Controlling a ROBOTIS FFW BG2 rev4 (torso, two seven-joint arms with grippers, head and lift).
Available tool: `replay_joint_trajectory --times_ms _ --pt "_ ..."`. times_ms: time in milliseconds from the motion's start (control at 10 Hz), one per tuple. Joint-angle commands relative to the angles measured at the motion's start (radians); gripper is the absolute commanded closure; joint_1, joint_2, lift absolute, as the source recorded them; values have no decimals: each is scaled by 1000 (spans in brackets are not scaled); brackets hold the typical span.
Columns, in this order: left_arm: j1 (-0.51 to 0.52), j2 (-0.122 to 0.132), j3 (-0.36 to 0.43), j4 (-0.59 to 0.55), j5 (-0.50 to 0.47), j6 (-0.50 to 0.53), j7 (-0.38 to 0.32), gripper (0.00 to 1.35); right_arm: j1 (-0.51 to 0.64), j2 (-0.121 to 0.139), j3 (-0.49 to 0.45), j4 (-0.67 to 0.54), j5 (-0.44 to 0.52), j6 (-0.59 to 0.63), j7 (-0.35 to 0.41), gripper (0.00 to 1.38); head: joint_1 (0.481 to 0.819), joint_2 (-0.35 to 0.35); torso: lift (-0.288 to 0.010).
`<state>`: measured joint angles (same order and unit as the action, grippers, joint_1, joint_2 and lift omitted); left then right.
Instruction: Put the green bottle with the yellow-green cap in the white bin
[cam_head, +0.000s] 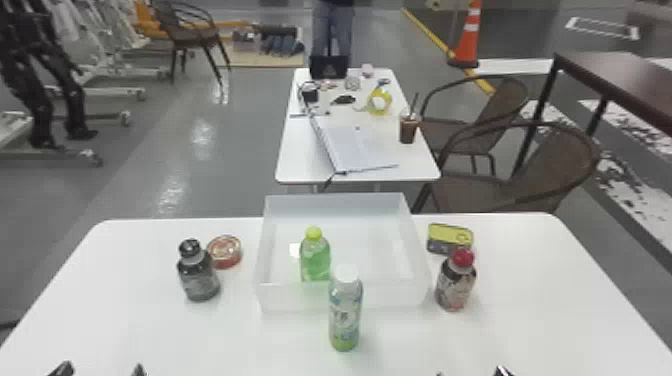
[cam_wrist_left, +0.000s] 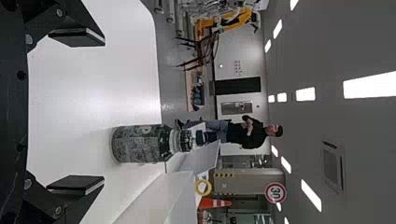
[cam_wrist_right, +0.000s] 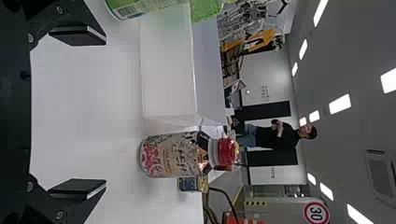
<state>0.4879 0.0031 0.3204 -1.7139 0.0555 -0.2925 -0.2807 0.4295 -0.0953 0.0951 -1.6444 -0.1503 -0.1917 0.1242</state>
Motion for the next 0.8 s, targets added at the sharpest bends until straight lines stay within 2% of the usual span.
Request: replay_joint_trajectory --times_ms 0,700 --pt "0 -6 -6 2 7 1 0 243 0 0 0 0 0 0 0 208 549 0 -100" --pt "1 -6 -12 5 15 4 5 243 6 -1 0 -14 17 0 -3 208 549 0 -100"
